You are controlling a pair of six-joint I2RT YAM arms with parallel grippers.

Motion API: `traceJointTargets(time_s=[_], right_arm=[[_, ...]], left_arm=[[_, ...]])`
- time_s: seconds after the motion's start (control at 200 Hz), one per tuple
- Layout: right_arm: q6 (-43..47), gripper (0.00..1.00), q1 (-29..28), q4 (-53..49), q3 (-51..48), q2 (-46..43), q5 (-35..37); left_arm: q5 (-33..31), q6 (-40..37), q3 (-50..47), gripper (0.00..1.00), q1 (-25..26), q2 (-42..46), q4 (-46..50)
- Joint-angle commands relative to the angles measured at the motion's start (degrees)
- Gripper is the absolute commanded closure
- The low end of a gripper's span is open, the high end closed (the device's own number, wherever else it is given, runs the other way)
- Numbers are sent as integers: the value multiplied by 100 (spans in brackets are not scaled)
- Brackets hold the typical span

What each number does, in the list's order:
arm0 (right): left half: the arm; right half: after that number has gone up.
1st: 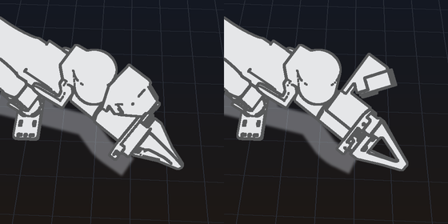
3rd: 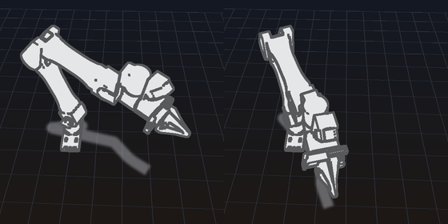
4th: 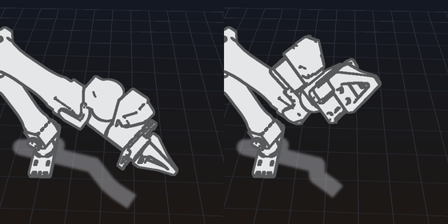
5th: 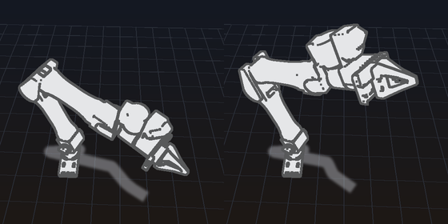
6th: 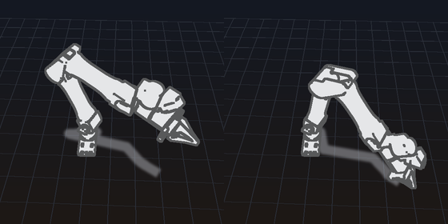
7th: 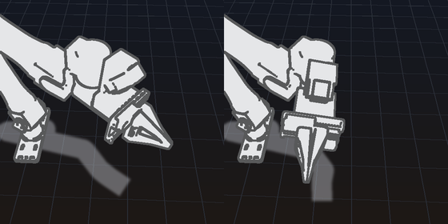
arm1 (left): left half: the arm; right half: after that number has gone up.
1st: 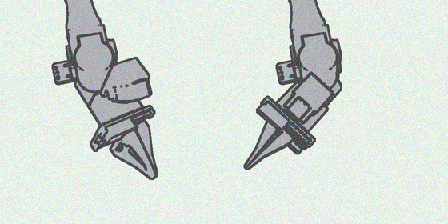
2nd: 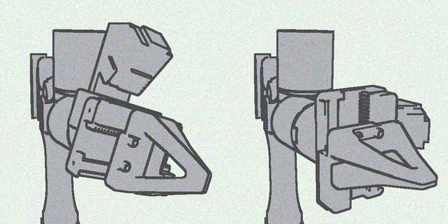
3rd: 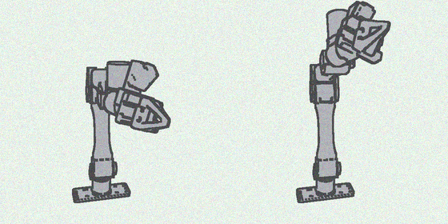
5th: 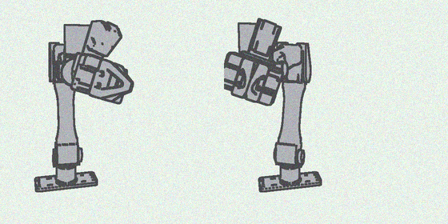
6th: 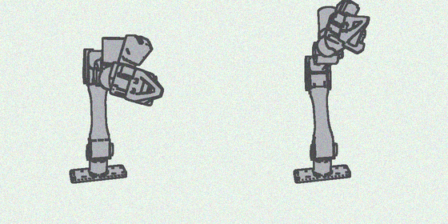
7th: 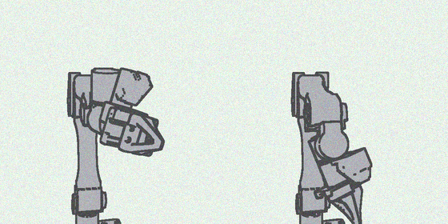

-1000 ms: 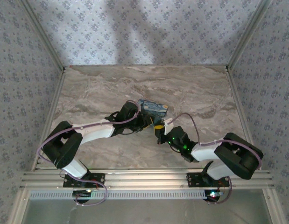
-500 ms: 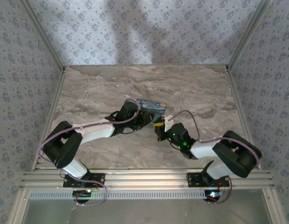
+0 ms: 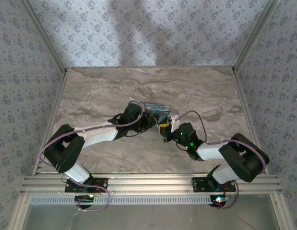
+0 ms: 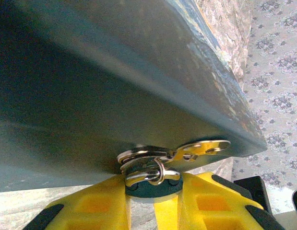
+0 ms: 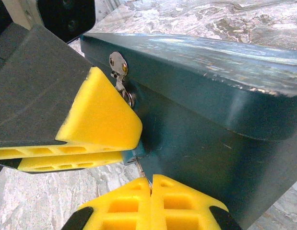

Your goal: Unlock the padlock with the key

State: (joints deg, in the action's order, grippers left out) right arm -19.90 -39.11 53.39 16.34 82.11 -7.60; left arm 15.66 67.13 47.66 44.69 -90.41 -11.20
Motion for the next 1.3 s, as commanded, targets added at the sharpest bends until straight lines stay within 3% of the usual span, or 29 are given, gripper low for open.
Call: traceJointTargets(time_s=[0.0,0.465,0.745,1.054,1.294], right_arm=[[129,100,-20,392,342,106,275],[13,100,-154,755,737,417,528],[-519,100,-459,570,201,562,1092],[-1480,100,-927,219,64,990,1637],[-1976,100,-1059,24,209,1325,1621]], left_arm=[[529,17,164,75,146,-15,5],[557,106,113,75,173,-248,-175],[552,254,-187,75,40,-566,-740],[570,397,-441,59,-39,-791,-1209],[370,318,-680,37,-144,-281,-1041]])
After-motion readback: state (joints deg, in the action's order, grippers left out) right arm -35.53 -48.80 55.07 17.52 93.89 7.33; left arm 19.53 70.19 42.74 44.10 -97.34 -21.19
